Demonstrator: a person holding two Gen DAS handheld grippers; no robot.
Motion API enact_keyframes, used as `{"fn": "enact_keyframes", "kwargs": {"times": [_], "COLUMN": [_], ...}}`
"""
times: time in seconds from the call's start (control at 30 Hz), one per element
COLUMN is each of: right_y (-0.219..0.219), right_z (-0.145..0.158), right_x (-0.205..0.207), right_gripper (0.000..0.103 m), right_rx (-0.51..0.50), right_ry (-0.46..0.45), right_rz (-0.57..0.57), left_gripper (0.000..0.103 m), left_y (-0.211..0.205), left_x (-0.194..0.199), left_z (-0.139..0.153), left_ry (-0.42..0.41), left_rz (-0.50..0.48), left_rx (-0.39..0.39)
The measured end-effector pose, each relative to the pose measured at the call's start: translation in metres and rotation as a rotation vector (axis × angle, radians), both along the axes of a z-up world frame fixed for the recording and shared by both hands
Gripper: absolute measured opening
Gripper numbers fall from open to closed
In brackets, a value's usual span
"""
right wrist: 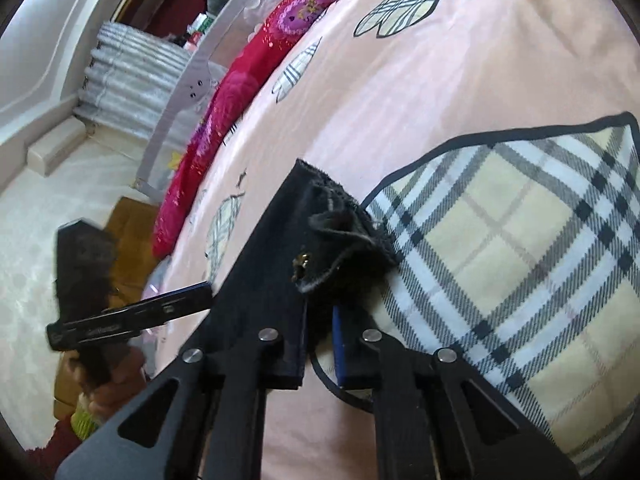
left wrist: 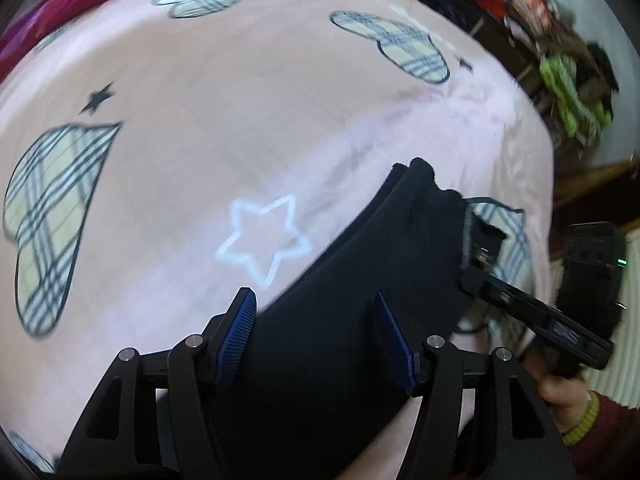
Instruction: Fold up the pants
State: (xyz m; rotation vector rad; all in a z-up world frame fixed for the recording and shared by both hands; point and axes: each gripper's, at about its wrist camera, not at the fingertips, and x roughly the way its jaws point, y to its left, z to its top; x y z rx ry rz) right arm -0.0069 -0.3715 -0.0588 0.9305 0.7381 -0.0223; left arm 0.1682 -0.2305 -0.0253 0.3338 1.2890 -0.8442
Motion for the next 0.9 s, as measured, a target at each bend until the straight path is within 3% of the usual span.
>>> {"fn": "enact_keyframes", "kwargs": {"times": [0.33,0.43,0.47,0.57,0.67,0.9], "right_y": [-0.010,-0.011,-0.011,-0.011,-0.012,0.003], "right_z": [-0.005,-0.005,-0.005,-0.007,-0.003,0.032], "right_x": [-0.004,-0.004,-0.004,-0.006,-0.004,-0.001], "right_gripper": [0.011,0.011,0.011,0.011,0.011,0.010], "right_rx": [0.010,0.003,0.002,0.012,0.016,0.023], "right_ry": [-0.029,-0.034,-0.034,-0.039,-0.051,-0.168], "right_rz": [0.008,0.013,0.015,0.019,0.033,0.127], "left_gripper": [0.058,0.035,0.022,0.013,0.011,0.010], "left_y": [-0.067,-0.078,-0.080,-0.076,-0.069,-0.023], "left_x": [0.009,0.004,0.000,-0.007,-0.006,-0.010], "left_z": [-0.025,-0.025,-0.023,-0.016,-0.008,0.046], "left_ry": [0.096,0.094,0.094,0.049,0.055,0.013], "left_rz": [-0.137,-0.181,-0.195,-0.199,-0.171,-0.114], "left_rx": [-0.003,-0.014,-0.026,-0.039,-0.077,-0.203]}}
